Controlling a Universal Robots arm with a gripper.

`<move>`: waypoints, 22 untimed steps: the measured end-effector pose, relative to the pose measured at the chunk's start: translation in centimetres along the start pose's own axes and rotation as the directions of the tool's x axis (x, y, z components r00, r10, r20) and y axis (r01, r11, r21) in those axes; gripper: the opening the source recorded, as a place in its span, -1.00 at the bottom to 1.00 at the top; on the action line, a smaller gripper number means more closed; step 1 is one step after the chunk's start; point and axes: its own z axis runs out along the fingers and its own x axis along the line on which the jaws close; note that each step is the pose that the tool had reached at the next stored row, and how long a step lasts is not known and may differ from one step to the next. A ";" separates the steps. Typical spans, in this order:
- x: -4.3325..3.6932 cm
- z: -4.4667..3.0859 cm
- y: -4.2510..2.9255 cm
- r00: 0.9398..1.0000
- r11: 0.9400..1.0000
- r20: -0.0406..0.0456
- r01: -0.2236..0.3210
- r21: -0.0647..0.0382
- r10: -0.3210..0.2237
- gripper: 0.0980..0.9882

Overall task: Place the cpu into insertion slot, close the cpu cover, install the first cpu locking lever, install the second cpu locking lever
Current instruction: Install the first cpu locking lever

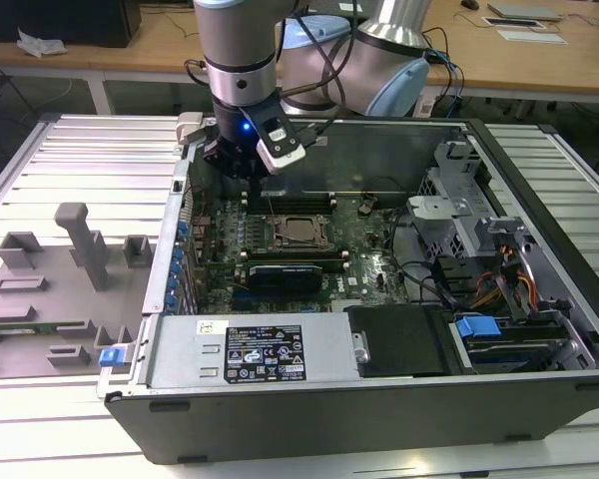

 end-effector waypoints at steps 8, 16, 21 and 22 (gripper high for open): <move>-1.28 0.08 -0.06 1.000 1.000 0.000 0.000 0.000 0.000 -0.98; -5.08 0.28 -0.38 1.000 1.000 -0.001 0.000 0.000 0.000 -0.98; -6.30 0.34 -0.49 1.000 1.000 -0.002 0.000 0.000 0.000 -0.98; -6.31 0.35 -0.49 1.000 1.000 0.001 0.000 0.000 0.000 -0.98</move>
